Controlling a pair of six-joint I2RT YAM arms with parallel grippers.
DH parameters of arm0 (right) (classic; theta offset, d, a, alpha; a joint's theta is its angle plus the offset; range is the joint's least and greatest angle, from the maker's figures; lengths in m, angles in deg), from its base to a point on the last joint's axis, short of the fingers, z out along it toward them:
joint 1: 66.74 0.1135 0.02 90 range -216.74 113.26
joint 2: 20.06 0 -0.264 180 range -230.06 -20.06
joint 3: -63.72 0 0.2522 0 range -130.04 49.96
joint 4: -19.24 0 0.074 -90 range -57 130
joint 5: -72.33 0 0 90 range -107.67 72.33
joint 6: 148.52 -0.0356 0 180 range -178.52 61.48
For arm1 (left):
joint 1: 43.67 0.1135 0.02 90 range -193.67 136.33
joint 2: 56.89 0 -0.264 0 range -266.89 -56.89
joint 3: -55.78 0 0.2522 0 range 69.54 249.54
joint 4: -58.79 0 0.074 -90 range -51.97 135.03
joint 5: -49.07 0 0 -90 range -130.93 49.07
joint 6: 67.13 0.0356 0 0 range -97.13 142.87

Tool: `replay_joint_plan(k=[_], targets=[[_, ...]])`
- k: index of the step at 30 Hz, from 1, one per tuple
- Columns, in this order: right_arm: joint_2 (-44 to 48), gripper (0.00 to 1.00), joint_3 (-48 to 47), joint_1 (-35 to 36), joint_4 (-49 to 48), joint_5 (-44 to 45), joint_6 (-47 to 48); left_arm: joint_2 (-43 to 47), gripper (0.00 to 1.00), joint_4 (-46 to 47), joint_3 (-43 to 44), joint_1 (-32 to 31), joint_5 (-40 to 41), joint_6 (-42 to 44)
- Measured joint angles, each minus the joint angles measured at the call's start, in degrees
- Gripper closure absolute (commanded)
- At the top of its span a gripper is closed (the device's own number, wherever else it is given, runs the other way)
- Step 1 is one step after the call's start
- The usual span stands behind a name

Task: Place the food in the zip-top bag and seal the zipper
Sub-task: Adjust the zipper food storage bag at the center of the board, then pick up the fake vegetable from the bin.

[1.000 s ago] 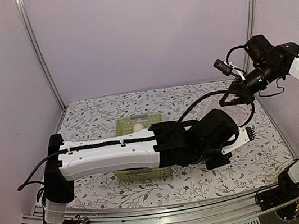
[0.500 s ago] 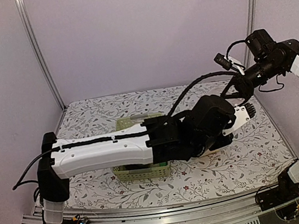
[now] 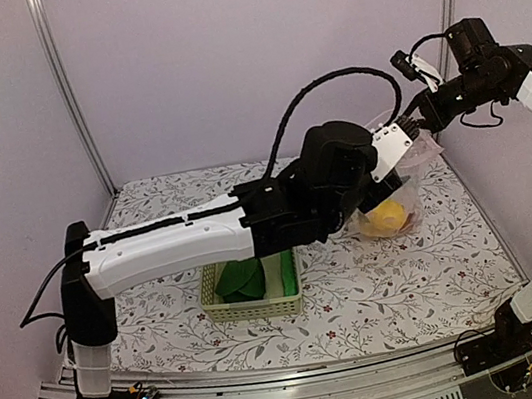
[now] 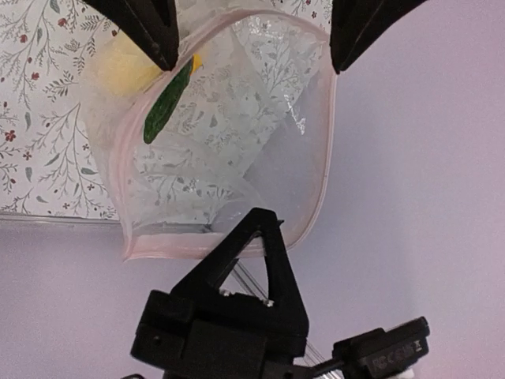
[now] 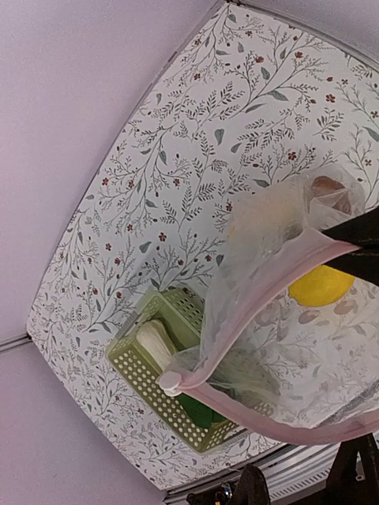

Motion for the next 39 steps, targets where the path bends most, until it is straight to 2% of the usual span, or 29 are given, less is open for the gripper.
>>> replay_joint_plan(k=[3, 6, 10, 15, 19, 22, 28, 31, 39], targets=[[-1.64, 1.0, -2.67, -0.52, -2.12, 2.27, -0.74, 2.19, 0.27, 4.35, -4.0, 0.94, -0.07, -0.28], [-1.73, 1.0, -1.95, -0.74, -4.42, 4.33, -1.25, 7.06, 0.26, 7.85, -11.54, 0.94, -0.81, -2.45], [-0.07, 1.0, 5.81, -0.79, -8.85, 5.03, -1.38, 14.86, 0.27, 9.68, -22.36, 0.92, -1.2, -8.11], [0.68, 1.0, 18.08, -0.79, -9.94, 1.6, -0.72, 22.36, 0.34, 5.42, -33.75, 2.29, -1.97, -22.88], [1.6, 1.0, 22.03, -0.79, -9.81, -0.96, -0.24, 25.14, 0.4, -1.66, -39.91, 5.66, -4.55, -37.07], [3.54, 1.0, 22.16, -0.79, -9.97, -2.84, 0.07, 25.68, 0.44, -7.08, -41.11, 7.65, -6.8, -45.38], [6.78, 1.0, 22.16, -0.79, -9.27, -7.19, 1.22, 25.35, 0.48, -16.22, -39.67, 16.76, -15.65, -59.36], [6.78, 1.0, 22.64, -0.79, -9.18, -8.26, 1.6, 23.15, 0.55, -19.23, -36.87, 20.96, -19.56, -63.63], [6.78, 1.0, 24.24, -0.79, -9.07, -9.99, 1.64, 14.93, 0.57, -20.81, -33.86, 25.68, -26.62, -67.76]])
